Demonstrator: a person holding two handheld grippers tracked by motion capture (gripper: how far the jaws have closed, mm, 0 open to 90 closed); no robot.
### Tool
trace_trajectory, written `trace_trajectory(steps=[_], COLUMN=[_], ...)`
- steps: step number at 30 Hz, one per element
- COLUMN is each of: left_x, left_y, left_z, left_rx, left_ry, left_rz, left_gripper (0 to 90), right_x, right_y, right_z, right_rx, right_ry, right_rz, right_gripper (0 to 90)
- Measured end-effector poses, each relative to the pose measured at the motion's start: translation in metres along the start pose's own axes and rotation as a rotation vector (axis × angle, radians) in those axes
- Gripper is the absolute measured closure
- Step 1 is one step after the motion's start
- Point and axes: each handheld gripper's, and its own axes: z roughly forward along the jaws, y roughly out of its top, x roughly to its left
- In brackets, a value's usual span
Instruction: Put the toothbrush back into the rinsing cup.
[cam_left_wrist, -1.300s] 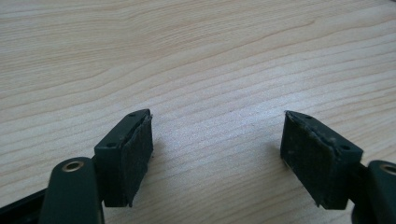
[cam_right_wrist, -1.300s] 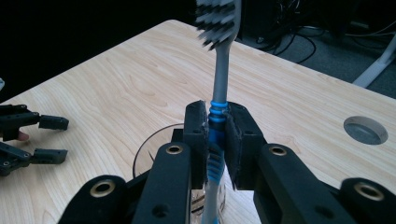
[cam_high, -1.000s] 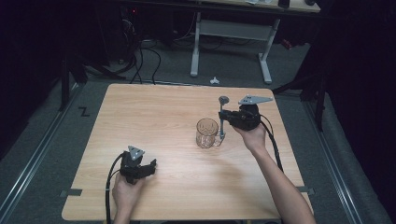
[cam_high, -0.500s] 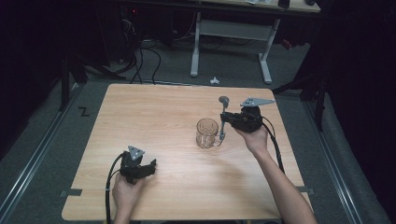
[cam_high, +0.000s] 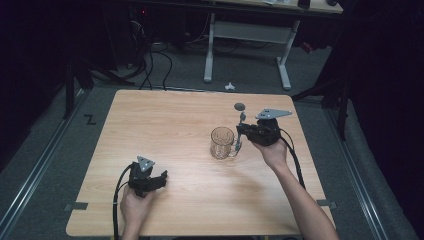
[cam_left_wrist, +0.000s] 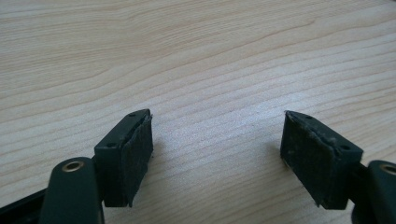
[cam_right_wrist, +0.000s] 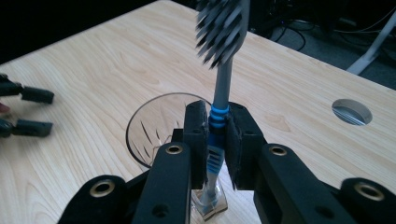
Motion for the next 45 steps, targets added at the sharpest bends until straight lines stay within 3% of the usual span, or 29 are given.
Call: trace_trajectory(steps=[45], left_x=[0.0], left_y=[0.0], left_z=[0.0], left_rx=[0.0], left_ry=[0.0], left_rz=[0.0], left_gripper=[26.0], right_x=[0.003], right_y=[-0.015], right_z=[0.022], right_rx=[0.081], right_ry=[0.001], right_rz=[-0.001], right_gripper=[79.3])
